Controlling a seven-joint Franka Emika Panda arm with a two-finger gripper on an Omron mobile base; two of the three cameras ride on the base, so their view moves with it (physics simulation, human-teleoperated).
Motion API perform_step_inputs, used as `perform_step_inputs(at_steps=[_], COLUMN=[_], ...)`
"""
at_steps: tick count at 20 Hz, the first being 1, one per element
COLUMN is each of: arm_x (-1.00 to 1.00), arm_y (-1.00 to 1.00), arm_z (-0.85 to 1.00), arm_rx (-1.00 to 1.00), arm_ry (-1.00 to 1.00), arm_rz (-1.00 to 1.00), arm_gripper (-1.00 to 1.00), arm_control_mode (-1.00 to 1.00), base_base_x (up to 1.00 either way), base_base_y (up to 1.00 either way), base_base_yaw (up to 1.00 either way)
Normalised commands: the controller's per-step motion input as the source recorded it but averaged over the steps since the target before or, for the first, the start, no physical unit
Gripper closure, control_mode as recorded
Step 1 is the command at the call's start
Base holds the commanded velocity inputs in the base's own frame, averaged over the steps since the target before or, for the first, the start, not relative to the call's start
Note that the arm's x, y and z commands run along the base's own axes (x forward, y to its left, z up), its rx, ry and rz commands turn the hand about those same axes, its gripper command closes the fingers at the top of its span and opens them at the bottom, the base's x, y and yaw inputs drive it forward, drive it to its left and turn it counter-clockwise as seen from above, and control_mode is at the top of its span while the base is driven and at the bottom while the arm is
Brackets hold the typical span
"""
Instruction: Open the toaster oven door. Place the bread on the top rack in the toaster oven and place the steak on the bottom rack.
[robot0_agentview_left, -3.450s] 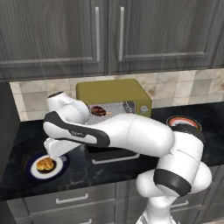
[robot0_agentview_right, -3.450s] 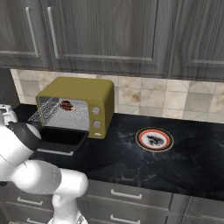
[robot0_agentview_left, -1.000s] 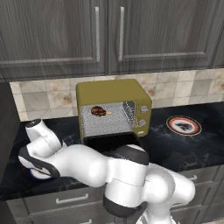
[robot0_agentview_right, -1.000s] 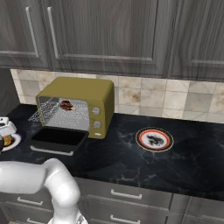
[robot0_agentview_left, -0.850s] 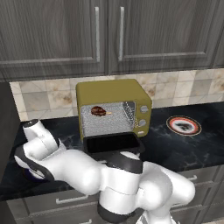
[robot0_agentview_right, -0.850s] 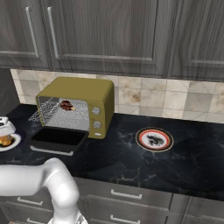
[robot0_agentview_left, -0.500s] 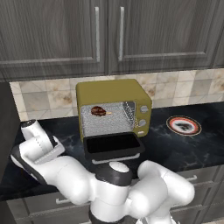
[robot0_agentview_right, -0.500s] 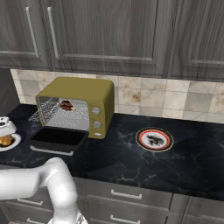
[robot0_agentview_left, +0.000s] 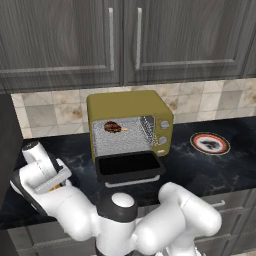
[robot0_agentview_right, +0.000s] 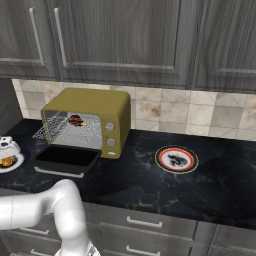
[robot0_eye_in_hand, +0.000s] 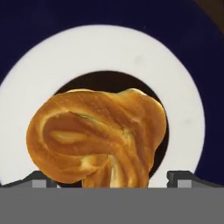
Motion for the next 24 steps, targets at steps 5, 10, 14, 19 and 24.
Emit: perform_step_inputs(at_steps=[5,10,14,19,24], arm_x=[0.15,0.0,0.0,-0.01,-0.04], arm_y=[0.04,0.05,0.05,0.05,-0.02], arm_z=[-0.12,-0.15,-0.2,-0.18,-0.03], arm_rx=[0.0,0.0,-0.01,-0.01,0.0], arm_ry=[0.0,0.0,0.0,0.0,0.0], arm_rz=[0.0,0.0,0.0,0.0,0.0], arm_gripper=[-1.0,-1.0,-1.0,1.0,1.0], arm_control_mode=[-1.0,-1.0,-1.0,-1.0,-1.0], base_base_x=[0.0,0.0,0.0,0.0,0.0], base_base_y=[0.0,0.0,0.0,0.0,0.0], base_base_yaw=[0.0,0.0,0.0,0.0,0.0])
